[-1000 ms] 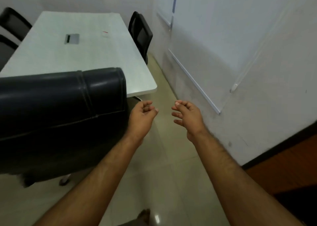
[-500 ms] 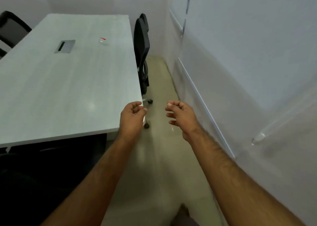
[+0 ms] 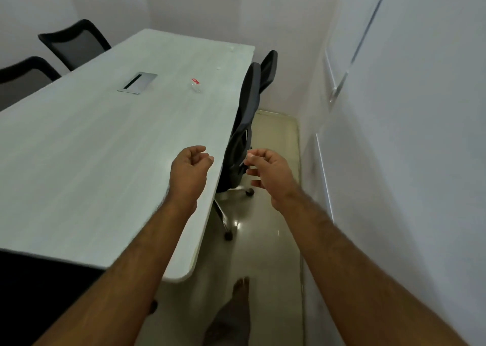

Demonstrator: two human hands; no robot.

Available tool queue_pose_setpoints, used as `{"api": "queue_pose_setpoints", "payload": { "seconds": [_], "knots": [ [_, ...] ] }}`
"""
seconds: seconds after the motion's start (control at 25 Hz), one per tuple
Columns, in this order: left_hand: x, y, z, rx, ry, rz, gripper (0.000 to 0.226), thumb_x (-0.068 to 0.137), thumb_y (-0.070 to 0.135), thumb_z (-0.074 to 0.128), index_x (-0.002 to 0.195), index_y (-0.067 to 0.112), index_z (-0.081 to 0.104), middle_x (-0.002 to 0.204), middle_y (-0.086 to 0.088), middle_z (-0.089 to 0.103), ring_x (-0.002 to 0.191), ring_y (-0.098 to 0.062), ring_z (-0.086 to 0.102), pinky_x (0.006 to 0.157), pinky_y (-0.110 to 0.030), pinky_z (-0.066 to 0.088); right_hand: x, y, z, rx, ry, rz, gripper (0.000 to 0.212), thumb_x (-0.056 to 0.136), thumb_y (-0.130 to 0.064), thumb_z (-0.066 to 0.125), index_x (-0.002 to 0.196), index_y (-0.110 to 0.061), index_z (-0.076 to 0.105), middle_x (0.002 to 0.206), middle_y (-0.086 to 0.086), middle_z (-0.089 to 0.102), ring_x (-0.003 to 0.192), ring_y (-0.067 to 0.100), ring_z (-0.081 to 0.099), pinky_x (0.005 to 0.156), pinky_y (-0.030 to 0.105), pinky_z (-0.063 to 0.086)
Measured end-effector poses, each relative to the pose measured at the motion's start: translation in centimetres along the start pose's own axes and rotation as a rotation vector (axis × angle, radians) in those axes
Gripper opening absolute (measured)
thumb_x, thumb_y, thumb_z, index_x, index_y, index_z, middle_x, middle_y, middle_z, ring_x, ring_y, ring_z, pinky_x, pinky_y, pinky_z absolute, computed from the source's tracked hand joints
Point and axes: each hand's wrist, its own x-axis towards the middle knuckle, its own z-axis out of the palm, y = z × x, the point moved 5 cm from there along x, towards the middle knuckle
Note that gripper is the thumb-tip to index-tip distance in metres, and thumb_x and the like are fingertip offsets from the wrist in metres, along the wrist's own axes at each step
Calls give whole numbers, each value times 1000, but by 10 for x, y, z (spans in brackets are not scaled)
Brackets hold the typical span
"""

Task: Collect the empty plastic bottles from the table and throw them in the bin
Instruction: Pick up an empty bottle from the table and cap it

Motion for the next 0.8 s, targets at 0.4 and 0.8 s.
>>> {"api": "queue_pose_setpoints", "payload": {
  "seconds": [0.4,0.8],
  "knots": [
    [253,30,121,-10,164,-62,27,91,17,64,118,17,62,105,2,65,101,-14,62,95,-35,51,296,-70,-19,-70,-155,-11,18,97,-23,59,112,-14,66,108,6,71,85,13,63,69,27,52],
    [480,35,231,22,384,-57,29,91,16,64,120,14,62,113,-6,65,103,-19,61,94,-37,52,576,-110,-23,-34,-379,-93,12,96,-22,62,106,-19,67,101,1,71,83,13,65,73,32,55]
  ]
}}
